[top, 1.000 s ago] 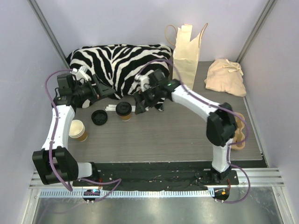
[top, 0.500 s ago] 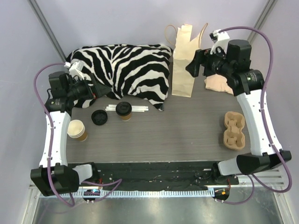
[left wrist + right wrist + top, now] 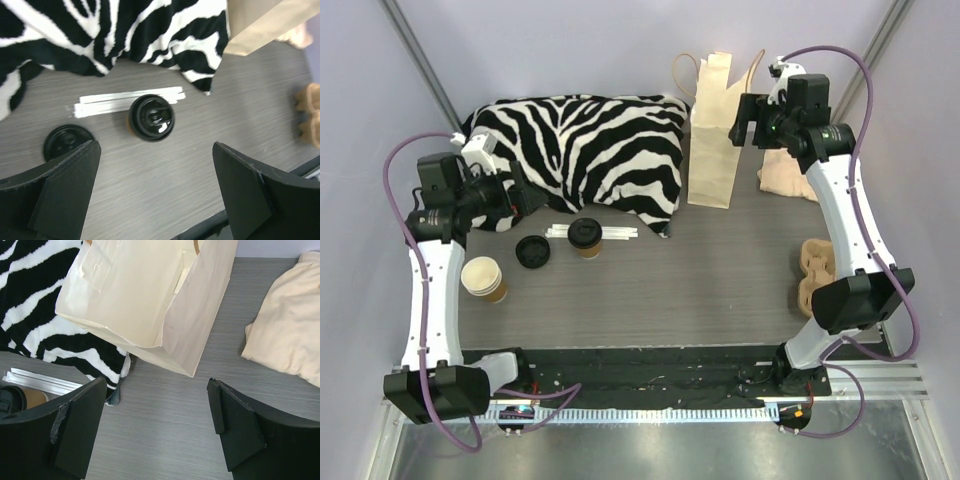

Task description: Pack the takeout coffee

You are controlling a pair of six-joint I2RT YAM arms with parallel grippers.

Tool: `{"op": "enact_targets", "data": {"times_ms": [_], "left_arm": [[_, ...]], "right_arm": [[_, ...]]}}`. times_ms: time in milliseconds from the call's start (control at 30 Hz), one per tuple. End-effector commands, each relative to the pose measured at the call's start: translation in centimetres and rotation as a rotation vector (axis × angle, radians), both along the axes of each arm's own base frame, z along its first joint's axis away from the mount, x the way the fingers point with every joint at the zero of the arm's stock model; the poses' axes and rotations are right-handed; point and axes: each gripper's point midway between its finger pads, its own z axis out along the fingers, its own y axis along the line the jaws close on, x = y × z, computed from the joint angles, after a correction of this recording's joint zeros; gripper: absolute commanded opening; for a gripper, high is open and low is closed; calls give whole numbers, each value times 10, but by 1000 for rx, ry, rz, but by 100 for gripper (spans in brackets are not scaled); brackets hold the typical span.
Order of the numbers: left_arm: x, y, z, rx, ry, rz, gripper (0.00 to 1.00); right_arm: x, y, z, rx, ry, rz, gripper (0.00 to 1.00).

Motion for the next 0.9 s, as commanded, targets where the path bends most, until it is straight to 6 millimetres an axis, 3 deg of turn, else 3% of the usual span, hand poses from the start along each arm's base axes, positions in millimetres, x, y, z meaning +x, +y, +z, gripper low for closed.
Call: {"op": "enact_targets", "data": {"times_ms": [0,167,267,333,367,433,467,533,567,700,800,867], "left_arm": [[-17,15,-6,136,54,-24,99],[-33,8,-10,155,91,-118,100],[-40,10,-7,199,94,-146,100],[-40,14,-5,233,80,-143,100],[-41,14,-4,238,74,-146,100],[-42,13,-5,239,68,-158,100],[-42,11,-5,234,66,-170,100],[-42,7,-6,212,70,-189,100],[-43,5,-6,206,75,-203,100],[-44,-1,-1,194,69,-256,100],[-46,-5,0,177,68,-289,100],[-45,-8,1,162,69,-302,100]], "right_arm": [[-9,-3,35,8,-95,-15,91],[-28,-14,29,-79,-70,4,91],[-62,-34,10,-162,22,39,92],[-91,-58,-28,-227,164,46,92],[-105,-68,-36,-255,199,33,91],[-137,-93,-87,-308,392,40,89],[-154,-113,-105,-289,480,10,88],[-181,-133,-144,-315,618,67,85],[-196,-156,-155,-298,670,43,85],[-238,-193,-188,-340,796,196,80],[-253,-215,-194,-401,830,289,77],[-252,-222,-197,-443,821,325,74]]}}
